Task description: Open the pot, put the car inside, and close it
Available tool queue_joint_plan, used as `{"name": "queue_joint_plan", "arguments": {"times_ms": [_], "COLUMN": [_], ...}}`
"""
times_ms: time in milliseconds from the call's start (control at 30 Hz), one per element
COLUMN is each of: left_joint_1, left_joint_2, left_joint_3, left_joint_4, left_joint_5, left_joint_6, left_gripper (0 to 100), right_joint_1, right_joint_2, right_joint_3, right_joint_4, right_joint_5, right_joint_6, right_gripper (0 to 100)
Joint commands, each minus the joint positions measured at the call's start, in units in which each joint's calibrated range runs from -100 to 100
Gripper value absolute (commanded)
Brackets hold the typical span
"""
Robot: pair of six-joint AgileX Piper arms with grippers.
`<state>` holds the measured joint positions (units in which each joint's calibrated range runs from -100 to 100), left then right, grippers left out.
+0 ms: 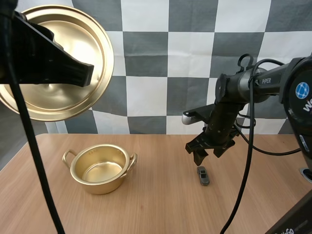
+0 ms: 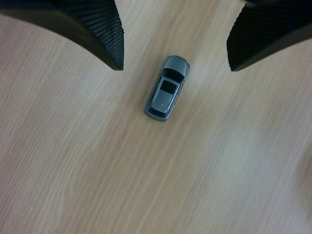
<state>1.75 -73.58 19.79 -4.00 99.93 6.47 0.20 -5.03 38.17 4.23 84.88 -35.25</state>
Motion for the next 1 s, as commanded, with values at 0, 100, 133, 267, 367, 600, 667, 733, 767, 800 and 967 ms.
{"name": "queue_joint_plan", "arguments": {"times_ms": [0,100,133,267,367,600,667,733,767,800,967], "left_joint_1": [0.02,0.02,0.02,0.02,0.02,0.02,0.02,0.02,0.02,0.02,0.02], "left_joint_2": [0.0,0.0,0.0,0.0,0.0,0.0,0.0,0.0,0.0,0.0,0.0], "left_joint_3": [0.0,0.0,0.0,0.0,0.0,0.0,0.0,0.0,0.0,0.0,0.0], "left_joint_4": [0.0,0.0,0.0,0.0,0.0,0.0,0.0,0.0,0.0,0.0,0.0], "left_joint_5": [0.1,0.1,0.1,0.1,0.1,0.1,0.1,0.1,0.1,0.1,0.1], "left_joint_6": [0.0,0.0,0.0,0.0,0.0,0.0,0.0,0.0,0.0,0.0,0.0], "left_gripper": [0,0,0,0,0,0,0,0,0,0,0], "right_joint_1": [0.1,0.1,0.1,0.1,0.1,0.1,0.1,0.1,0.1,0.1,0.1], "right_joint_2": [0.0,0.0,0.0,0.0,0.8,6.3,7.7,9.0,9.5,10.2,12.4], "right_joint_3": [0.1,0.1,0.1,0.1,0.1,0.1,0.1,0.1,0.1,0.1,0.1], "right_joint_4": [0.0,0.0,-0.2,-1.5,-1.9,-0.8,-0.8,-0.8,-0.8,-0.8,-0.8], "right_joint_5": [-0.1,-0.8,-1.1,-2.1,-2.3,-2.1,-2.1,-2.1,-2.3,-2.5,-3.1], "right_joint_6": [3.0,3.6,3.6,3.2,3.2,3.2,3.2,3.2,3.2,3.2,2.6], "right_gripper": [100,100,100,100,100,100,100,100,100,100,100]}}
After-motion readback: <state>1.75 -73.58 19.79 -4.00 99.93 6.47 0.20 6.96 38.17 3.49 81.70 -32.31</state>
